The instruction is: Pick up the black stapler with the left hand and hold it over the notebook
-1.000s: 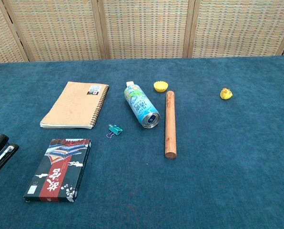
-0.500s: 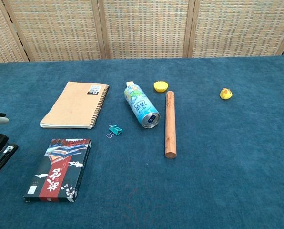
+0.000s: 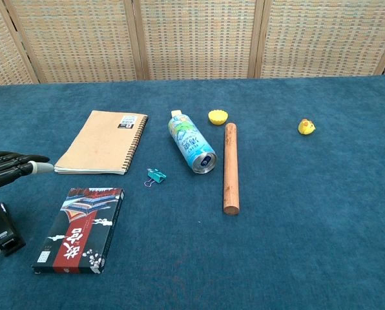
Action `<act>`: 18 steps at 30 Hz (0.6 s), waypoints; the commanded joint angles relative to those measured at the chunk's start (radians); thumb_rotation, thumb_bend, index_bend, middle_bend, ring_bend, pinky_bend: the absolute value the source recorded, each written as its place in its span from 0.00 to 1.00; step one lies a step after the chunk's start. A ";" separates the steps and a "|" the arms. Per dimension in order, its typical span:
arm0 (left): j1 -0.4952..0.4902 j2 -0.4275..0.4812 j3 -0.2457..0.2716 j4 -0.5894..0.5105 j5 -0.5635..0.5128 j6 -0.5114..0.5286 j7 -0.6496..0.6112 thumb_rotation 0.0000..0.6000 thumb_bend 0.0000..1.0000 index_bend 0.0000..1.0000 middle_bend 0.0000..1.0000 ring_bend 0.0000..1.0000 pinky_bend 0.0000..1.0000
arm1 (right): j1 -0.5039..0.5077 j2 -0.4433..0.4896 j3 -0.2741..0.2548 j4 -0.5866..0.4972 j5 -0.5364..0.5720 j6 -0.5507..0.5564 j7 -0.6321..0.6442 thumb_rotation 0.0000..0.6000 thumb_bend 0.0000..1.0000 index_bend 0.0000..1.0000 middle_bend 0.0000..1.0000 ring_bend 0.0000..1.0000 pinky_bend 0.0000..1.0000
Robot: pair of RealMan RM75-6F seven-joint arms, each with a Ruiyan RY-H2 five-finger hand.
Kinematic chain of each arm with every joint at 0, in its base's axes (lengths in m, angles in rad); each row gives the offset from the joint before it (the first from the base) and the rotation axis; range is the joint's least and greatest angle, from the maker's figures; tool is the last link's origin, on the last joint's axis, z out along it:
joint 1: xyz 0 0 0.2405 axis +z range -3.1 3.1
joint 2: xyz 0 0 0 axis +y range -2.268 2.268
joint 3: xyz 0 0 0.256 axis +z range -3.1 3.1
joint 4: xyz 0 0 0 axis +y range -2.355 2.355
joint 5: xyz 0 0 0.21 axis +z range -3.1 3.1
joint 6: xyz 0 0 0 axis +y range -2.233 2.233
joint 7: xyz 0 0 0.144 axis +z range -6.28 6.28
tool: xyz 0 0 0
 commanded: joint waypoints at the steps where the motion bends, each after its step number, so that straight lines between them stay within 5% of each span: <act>1: -0.019 0.015 0.001 -0.059 -0.005 -0.028 0.047 1.00 0.00 0.00 0.00 0.00 0.00 | 0.000 -0.001 0.001 0.000 0.002 -0.001 -0.002 1.00 0.00 0.00 0.00 0.00 0.00; 10: -0.117 0.238 0.032 -0.174 -0.016 -0.184 0.086 1.00 0.00 0.00 0.00 0.00 0.00 | -0.001 -0.003 0.001 0.000 0.010 -0.007 -0.011 1.00 0.00 0.00 0.00 0.00 0.00; 15: -0.163 0.252 0.030 -0.133 0.004 -0.219 0.088 1.00 0.02 0.02 0.00 0.00 0.01 | 0.003 -0.006 0.000 -0.007 0.006 -0.011 -0.030 1.00 0.00 0.00 0.00 0.00 0.00; 18: -0.188 0.220 0.033 -0.072 0.031 -0.215 0.050 1.00 0.04 0.14 0.04 0.02 0.11 | 0.006 -0.008 0.000 -0.010 0.008 -0.017 -0.043 1.00 0.00 0.00 0.00 0.00 0.00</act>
